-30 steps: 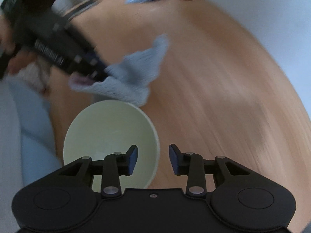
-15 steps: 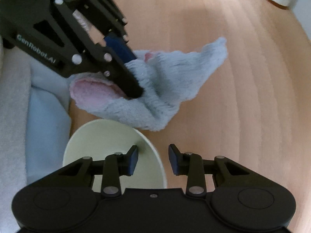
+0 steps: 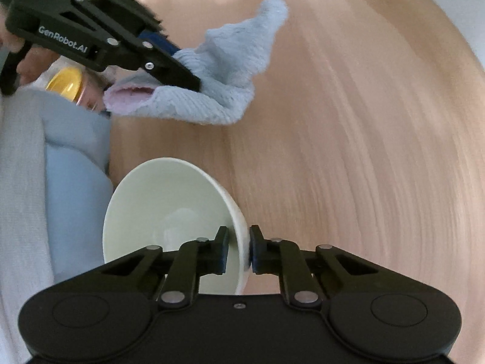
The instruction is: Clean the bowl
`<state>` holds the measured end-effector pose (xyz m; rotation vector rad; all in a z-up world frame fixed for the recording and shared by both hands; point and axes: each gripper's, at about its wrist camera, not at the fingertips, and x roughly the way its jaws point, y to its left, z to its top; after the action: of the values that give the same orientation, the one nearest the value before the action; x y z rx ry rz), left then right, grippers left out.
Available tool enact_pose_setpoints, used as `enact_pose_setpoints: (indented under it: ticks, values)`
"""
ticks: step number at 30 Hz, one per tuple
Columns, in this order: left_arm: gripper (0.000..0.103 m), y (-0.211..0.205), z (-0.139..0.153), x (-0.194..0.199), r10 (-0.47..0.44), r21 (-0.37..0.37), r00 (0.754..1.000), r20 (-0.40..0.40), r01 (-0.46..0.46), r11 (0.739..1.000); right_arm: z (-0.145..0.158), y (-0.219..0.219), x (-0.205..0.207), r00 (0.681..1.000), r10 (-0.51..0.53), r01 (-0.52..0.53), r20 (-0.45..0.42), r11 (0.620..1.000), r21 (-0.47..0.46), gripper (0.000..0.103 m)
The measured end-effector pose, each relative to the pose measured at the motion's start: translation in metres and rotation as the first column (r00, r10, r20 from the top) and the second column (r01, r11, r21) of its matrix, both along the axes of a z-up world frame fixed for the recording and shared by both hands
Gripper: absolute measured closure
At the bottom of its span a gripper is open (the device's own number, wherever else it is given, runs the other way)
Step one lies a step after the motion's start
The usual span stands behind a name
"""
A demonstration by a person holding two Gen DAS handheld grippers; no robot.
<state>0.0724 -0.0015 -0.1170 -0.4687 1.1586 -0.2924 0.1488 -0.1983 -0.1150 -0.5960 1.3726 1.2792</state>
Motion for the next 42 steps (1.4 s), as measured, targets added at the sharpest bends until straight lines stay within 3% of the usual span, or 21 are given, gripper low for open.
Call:
enact_pose_setpoints:
  ticks: [4,7,9,13,16,21,26,32,36,42]
  values:
    - [0.089,-0.003,0.001,0.007,-0.029,-0.022,0.999,0.015,0.029,0.999,0.009,-0.02,-0.012,0.988,-0.151,0.15,0.041,0.989,0.02,0.092]
    - [0.089,-0.007,0.0,0.013,-0.041,-0.047,0.999,0.018,0.042,0.998,0.014,-0.033,-0.032,0.955,-0.285,0.284,0.086,0.958,0.03,0.092]
    - [0.089,-0.012,0.0,0.017,-0.056,-0.067,0.998,0.015,0.057,0.996,0.016,-0.054,-0.048,0.896,-0.422,0.421,0.136,0.906,0.037,0.092]
    - [0.089,-0.026,0.005,0.027,-0.112,-0.11,0.993,0.038,0.116,0.987,0.028,-0.055,-0.072,0.815,-0.515,0.512,0.265,0.855,0.084,0.092]
    - [0.089,-0.038,0.013,0.034,-0.158,-0.154,0.986,0.057,0.166,0.974,0.039,-0.059,-0.078,0.753,-0.543,0.541,0.373,0.833,0.12,0.091]
    - [0.089,-0.062,0.028,0.042,-0.25,-0.165,0.964,0.094,0.263,0.95,0.051,-0.057,-0.085,0.672,-0.593,0.575,0.445,0.796,0.192,0.091]
    - [0.089,-0.078,0.03,0.05,-0.298,-0.127,0.949,0.098,0.309,0.942,0.068,-0.06,-0.086,0.619,-0.629,0.581,0.47,0.769,0.265,0.09]
    - [0.089,-0.071,0.027,0.048,-0.291,-0.123,0.953,0.087,0.3,0.946,0.08,-0.068,-0.088,0.561,-0.655,0.596,0.507,0.744,0.302,0.089]
    - [0.089,-0.059,0.016,0.047,-0.252,-0.108,0.966,0.055,0.257,0.96,0.082,-0.076,-0.088,0.534,-0.7,0.639,0.475,0.701,0.316,0.088]
    - [0.089,-0.035,-0.007,0.04,-0.164,-0.168,0.985,-0.046,0.154,0.974,0.075,-0.097,-0.078,0.457,-0.789,0.727,0.411,0.597,0.338,0.088]
